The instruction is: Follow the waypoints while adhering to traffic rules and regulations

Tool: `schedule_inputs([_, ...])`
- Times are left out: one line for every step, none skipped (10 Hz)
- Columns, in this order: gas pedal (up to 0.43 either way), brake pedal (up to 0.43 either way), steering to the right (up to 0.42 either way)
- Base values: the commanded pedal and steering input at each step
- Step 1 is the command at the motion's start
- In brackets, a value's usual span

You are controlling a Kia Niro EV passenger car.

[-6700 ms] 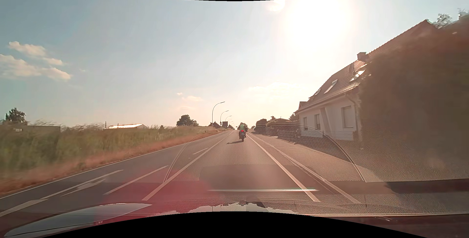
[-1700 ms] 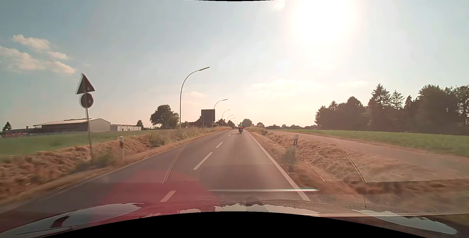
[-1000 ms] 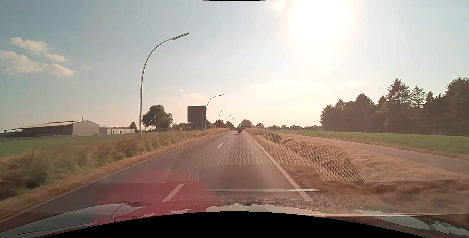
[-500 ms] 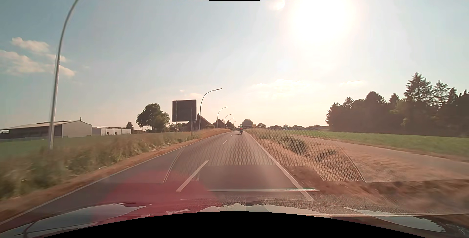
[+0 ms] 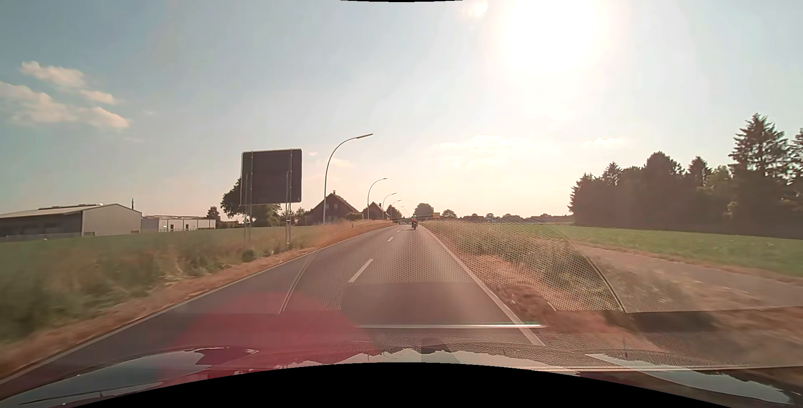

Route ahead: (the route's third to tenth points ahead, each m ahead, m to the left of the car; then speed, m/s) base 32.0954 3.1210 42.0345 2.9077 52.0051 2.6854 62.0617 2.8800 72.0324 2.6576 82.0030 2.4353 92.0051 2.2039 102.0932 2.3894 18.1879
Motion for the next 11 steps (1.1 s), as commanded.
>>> schedule_inputs([0.421, 0.000, 0.001])
schedule_inputs([0.421, 0.000, 0.000])
schedule_inputs([0.421, 0.000, 0.000])
schedule_inputs([0.421, 0.000, 0.000])
schedule_inputs([0.421, 0.000, 0.000])
schedule_inputs([0.409, 0.000, -0.001])
schedule_inputs([0.409, 0.000, -0.002])
schedule_inputs([0.409, 0.000, -0.002])
schedule_inputs([0.409, 0.000, -0.003])
schedule_inputs([0.398, 0.000, -0.004])
schedule_inputs([0.398, 0.000, -0.005])
